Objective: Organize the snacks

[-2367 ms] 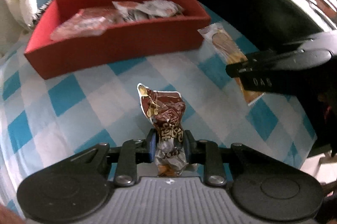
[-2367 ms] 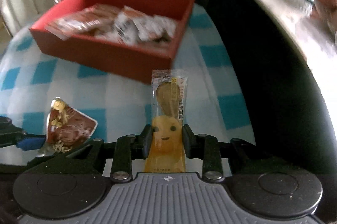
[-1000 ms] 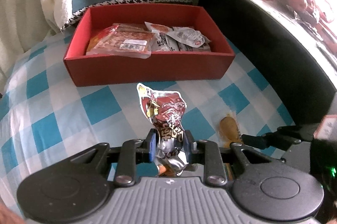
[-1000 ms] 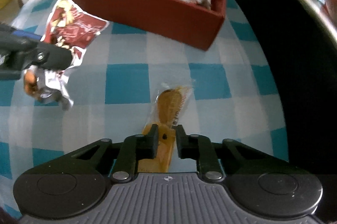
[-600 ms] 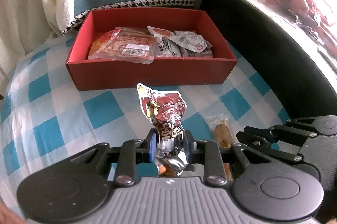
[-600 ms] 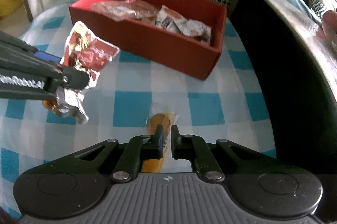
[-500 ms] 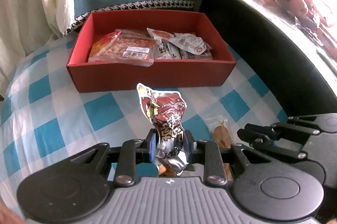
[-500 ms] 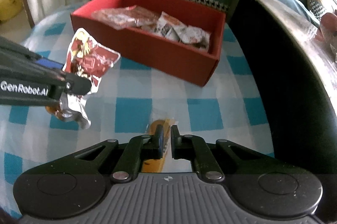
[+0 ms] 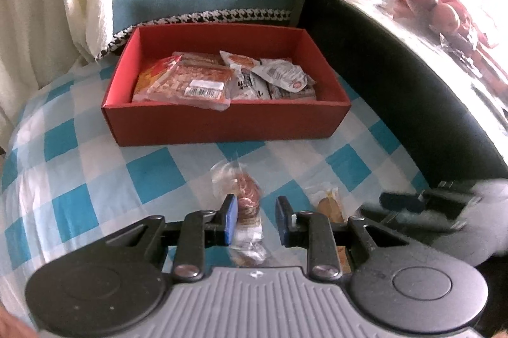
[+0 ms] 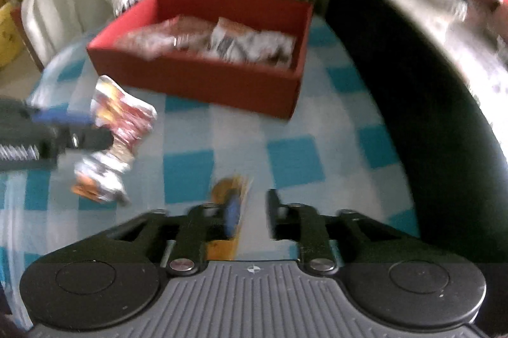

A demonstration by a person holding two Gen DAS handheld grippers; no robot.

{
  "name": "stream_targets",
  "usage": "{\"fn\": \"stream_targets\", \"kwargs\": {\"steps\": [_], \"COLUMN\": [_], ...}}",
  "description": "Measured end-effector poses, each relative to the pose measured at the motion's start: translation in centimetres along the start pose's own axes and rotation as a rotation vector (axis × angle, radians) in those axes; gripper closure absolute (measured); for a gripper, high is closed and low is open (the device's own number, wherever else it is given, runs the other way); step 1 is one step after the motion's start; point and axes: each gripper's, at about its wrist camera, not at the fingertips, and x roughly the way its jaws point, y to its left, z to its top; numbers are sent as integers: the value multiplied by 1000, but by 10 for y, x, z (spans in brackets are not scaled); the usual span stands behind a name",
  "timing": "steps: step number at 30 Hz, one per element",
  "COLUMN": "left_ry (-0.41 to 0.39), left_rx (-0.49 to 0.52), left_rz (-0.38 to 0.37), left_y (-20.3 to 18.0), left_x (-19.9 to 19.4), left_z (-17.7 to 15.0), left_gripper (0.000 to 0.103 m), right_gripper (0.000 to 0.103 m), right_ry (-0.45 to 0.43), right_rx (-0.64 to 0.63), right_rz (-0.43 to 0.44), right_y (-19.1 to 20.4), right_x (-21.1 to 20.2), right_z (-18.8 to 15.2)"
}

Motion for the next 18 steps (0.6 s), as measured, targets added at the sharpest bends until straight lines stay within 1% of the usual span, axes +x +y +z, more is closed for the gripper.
{"fn": "stream_targets", "kwargs": {"steps": [1, 2, 4, 5, 6, 8, 9, 10, 12, 14, 15, 16, 17, 18], "left_ry": [-1, -1, 10, 20, 31, 72, 98, 130, 163, 173, 173, 174, 178, 181], "left_rx": [1, 6, 23, 29, 32, 14, 2, -17, -51, -114, -152, -180, -208, -223], "left_rz": [-2, -4, 14, 27, 33, 37, 35, 32, 29, 46, 37, 27, 18, 17], "left_y": [0, -1, -2, -2, -2, 1, 2, 3, 7, 13, 15, 17, 18, 18], "left_x": [0, 0, 4, 8, 11, 20, 25, 30, 36, 36, 36, 36, 38, 40], "left_z": [1, 0, -2, -4, -6, -12, -16, -20, -28, -35, -38, -39, -40, -41], "left_gripper": [82, 82, 82, 82, 82, 80, 76, 73, 72, 68, 58, 43, 38, 37], "right_gripper": [44, 42, 42, 40, 35, 38, 37, 40, 55, 62, 67, 68, 69, 69], "right_ry": [25, 50, 63, 68, 74, 95, 88, 80, 80, 75, 76, 77, 74, 65], "right_rx": [-1, -13, -24, -22, -17, -10, -6, -5, 2, -34, -37, -46, -69, -99], "right_rz": [-3, 2, 0, -9, -9, -17, -19, -14, 4, 3, 13, 20, 13, -9], "right_y": [4, 10, 19, 22, 22, 21, 20, 18, 15, 17, 17, 19, 21, 24], "right_x": [8, 18, 30, 36, 40, 50, 52, 52, 52, 49, 48, 46, 44, 43], "right_z": [-2, -4, -7, -7, -7, -8, -8, -8, -7, -7, -7, -8, -9, -10]}}
